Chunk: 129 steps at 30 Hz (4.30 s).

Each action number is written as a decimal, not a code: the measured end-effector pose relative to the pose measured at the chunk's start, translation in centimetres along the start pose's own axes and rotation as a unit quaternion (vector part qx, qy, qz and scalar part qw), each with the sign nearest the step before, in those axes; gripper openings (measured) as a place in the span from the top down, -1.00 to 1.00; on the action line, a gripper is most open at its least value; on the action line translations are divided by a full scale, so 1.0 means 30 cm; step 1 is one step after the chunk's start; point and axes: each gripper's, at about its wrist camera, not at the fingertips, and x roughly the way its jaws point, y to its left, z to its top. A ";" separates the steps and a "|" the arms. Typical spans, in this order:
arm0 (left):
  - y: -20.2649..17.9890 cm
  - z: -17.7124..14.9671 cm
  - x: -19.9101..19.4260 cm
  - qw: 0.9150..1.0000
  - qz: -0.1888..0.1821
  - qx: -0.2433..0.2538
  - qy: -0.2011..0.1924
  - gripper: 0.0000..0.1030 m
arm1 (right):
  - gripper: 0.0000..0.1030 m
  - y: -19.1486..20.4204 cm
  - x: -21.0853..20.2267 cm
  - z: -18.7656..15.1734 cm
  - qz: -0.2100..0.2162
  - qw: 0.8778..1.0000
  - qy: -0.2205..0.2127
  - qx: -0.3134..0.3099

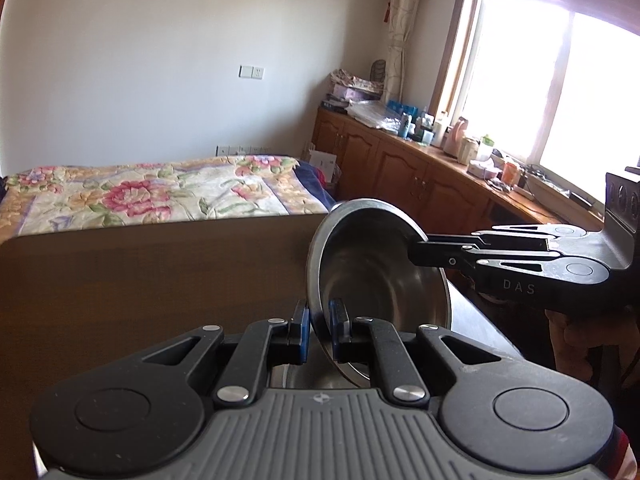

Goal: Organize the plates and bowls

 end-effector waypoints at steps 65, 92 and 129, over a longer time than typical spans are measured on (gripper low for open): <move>-0.041 -0.152 0.031 0.999 0.035 0.020 0.021 0.30 | 0.73 0.078 0.041 -0.148 0.025 0.992 0.077 -0.102; -0.060 -0.059 0.062 0.997 0.063 0.040 0.005 0.29 | 0.73 -0.042 0.002 -0.075 0.005 0.999 -0.002 -0.049; -0.104 0.256 0.394 0.994 0.053 0.089 0.023 0.12 | 0.57 -0.443 0.219 -0.036 -0.078 0.996 -0.025 0.025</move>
